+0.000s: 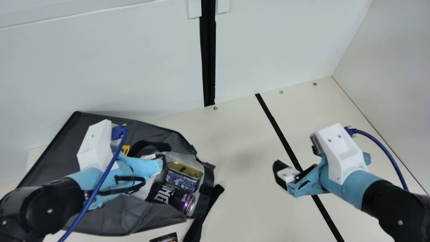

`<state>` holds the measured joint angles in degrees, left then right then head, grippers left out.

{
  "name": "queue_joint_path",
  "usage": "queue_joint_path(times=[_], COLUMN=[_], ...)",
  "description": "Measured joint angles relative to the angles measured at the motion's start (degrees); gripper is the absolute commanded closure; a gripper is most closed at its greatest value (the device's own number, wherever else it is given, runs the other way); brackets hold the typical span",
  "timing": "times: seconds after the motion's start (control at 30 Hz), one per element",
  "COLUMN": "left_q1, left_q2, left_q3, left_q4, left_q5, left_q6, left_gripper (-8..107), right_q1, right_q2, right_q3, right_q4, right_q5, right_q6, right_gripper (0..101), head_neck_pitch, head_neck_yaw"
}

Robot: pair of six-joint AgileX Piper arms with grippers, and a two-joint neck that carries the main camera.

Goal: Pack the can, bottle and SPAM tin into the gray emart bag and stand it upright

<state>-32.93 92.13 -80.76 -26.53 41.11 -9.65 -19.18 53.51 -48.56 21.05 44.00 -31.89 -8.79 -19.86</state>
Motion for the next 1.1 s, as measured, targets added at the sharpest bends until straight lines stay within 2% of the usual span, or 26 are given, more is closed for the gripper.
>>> queue_joint_path(times=[0.43, 0.83, 1.1], left_q1=[0.0, 0.0, 0.0], left_q2=[0.0, 0.0, 0.0], left_q3=[0.0, 0.0, 0.0], left_q4=[0.0, 0.0, 0.0], left_q5=[0.0, 0.0, 0.0], left_q6=[0.0, 0.0, 0.0], left_gripper=[107, 107, 107], right_q1=[-5.1, -7.38, -8.01], right_q2=[-2.65, -3.84, -4.49], right_q3=[-3.5, -9.11, -13.15], right_q4=[-12.04, -21.85, -25.49], right_q5=[4.22, 11.72, 17.2], right_q6=[10.98, 19.31, 23.3], right_gripper=[6, 6, 6], head_neck_pitch=[0.0, 0.0, 0.0], head_neck_yaw=[-0.09, 0.0, 0.0])
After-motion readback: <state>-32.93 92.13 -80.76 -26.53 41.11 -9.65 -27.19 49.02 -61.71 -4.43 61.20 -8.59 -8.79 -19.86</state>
